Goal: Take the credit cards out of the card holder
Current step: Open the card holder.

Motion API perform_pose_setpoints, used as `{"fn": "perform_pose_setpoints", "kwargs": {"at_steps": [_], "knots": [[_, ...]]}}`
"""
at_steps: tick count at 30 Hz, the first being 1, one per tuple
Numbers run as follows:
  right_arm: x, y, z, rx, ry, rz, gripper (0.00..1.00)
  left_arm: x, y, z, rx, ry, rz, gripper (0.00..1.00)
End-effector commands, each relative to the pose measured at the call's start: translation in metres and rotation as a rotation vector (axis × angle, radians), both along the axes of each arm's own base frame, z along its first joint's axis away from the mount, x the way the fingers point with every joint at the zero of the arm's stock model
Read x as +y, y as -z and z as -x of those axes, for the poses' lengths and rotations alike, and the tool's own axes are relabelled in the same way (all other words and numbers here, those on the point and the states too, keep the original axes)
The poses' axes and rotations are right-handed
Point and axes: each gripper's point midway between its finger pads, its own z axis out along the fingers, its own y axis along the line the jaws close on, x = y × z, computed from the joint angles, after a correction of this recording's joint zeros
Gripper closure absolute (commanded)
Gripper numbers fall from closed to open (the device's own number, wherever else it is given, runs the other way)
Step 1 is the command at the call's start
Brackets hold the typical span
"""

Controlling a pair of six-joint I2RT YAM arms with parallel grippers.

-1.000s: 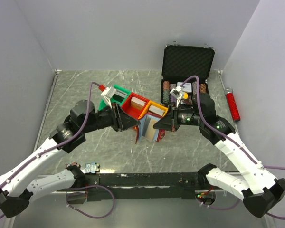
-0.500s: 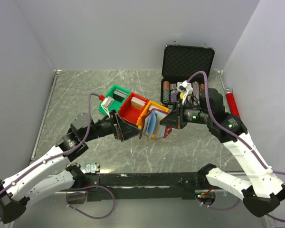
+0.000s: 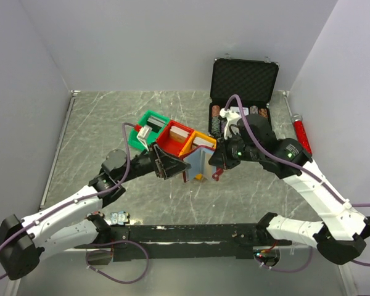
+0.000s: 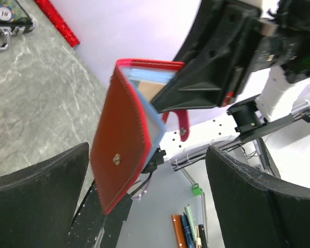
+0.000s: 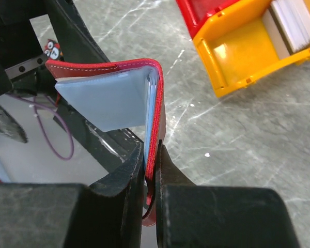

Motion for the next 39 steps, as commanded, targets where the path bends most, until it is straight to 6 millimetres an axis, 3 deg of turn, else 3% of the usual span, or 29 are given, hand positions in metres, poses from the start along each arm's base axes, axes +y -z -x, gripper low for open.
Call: {"fn": "perform_pose_setpoints", "kwargs": {"at_steps": [1,6,13,15,19,29,32,35,39], "knots": [[-0.004,-0.021,-0.003,-0.058,0.022,-0.011,1.00,-0.001,-0.029,0.006,-0.091,0.023,0.092,0.01],[0.001,-0.019,-0.002,-0.036,0.014,-0.025,1.00,-0.004,-0.031,0.009,-0.128,0.022,0.072,0.01],[0.006,-0.019,0.000,-0.041,0.018,0.019,1.00,-0.008,-0.019,-0.003,-0.117,-0.048,-0.002,0.01],[0.007,-0.019,0.001,-0.040,0.015,0.015,1.00,-0.009,-0.016,-0.003,-0.118,-0.052,-0.014,0.05],[0.013,-0.023,0.007,-0.032,-0.016,-0.032,1.00,-0.015,-0.006,-0.003,-0.112,-0.047,-0.069,0.21],[0.031,-0.040,0.027,-0.025,-0.134,-0.169,1.00,-0.018,-0.001,-0.006,-0.108,-0.053,-0.123,0.81],[0.031,-0.042,0.029,-0.027,-0.151,-0.198,0.79,-0.016,-0.005,-0.003,-0.106,-0.051,-0.118,0.97],[0.033,-0.046,0.034,-0.019,-0.183,-0.258,0.66,-0.014,-0.007,0.002,-0.096,-0.036,-0.118,1.00],[0.031,-0.051,0.035,-0.014,-0.199,-0.330,0.60,-0.009,-0.005,0.006,-0.090,-0.037,-0.123,0.99]]}}
